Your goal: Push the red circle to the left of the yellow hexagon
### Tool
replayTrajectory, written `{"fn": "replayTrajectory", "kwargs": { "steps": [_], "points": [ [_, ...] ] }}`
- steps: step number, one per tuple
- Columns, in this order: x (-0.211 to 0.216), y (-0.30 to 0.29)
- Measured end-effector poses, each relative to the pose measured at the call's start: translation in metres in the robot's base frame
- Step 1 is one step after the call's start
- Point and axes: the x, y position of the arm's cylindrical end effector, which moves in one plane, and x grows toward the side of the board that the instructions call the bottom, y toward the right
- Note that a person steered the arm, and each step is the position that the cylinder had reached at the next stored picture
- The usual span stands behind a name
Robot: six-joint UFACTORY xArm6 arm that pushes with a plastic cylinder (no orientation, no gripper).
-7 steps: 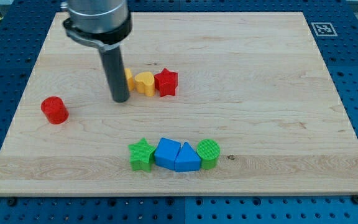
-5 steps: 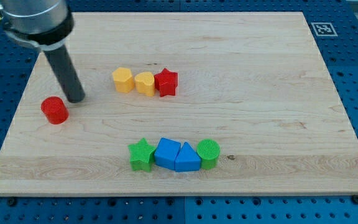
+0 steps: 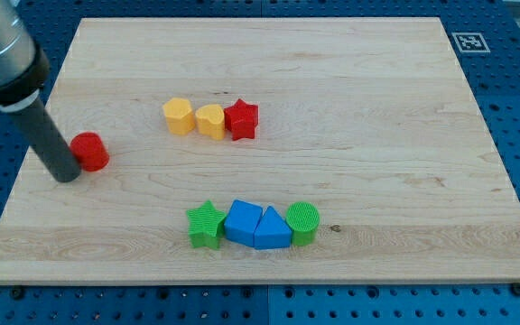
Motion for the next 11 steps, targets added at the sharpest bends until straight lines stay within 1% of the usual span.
{"fn": "replayTrajectory", "kwargs": {
  "steps": [1, 4, 9, 11],
  "points": [
    [-0.019, 0.005],
    [-0.034, 0.024],
    [-0.039, 0.021],
    [-0.048, 0.029]
  ]
}}
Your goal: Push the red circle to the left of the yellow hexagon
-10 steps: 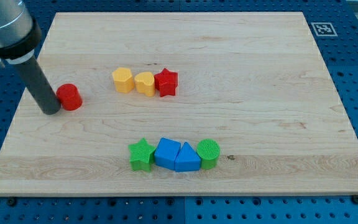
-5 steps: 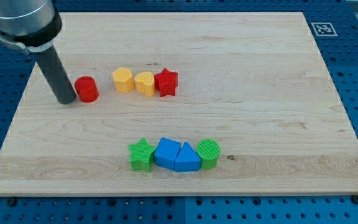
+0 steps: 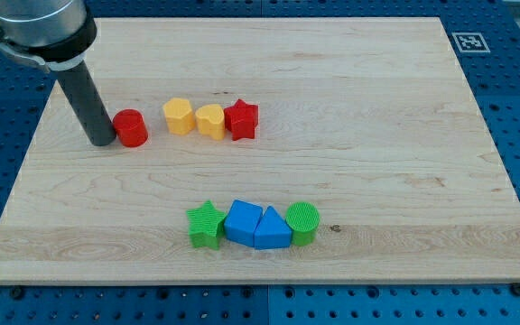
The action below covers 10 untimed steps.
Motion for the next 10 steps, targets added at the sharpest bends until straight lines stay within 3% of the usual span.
{"fn": "replayTrajectory", "kwargs": {
  "steps": [2, 4, 7, 10],
  "points": [
    [-0.009, -0.001],
    [0.013, -0.001],
    [0.016, 0.035],
    [0.012, 0.008]
  ]
}}
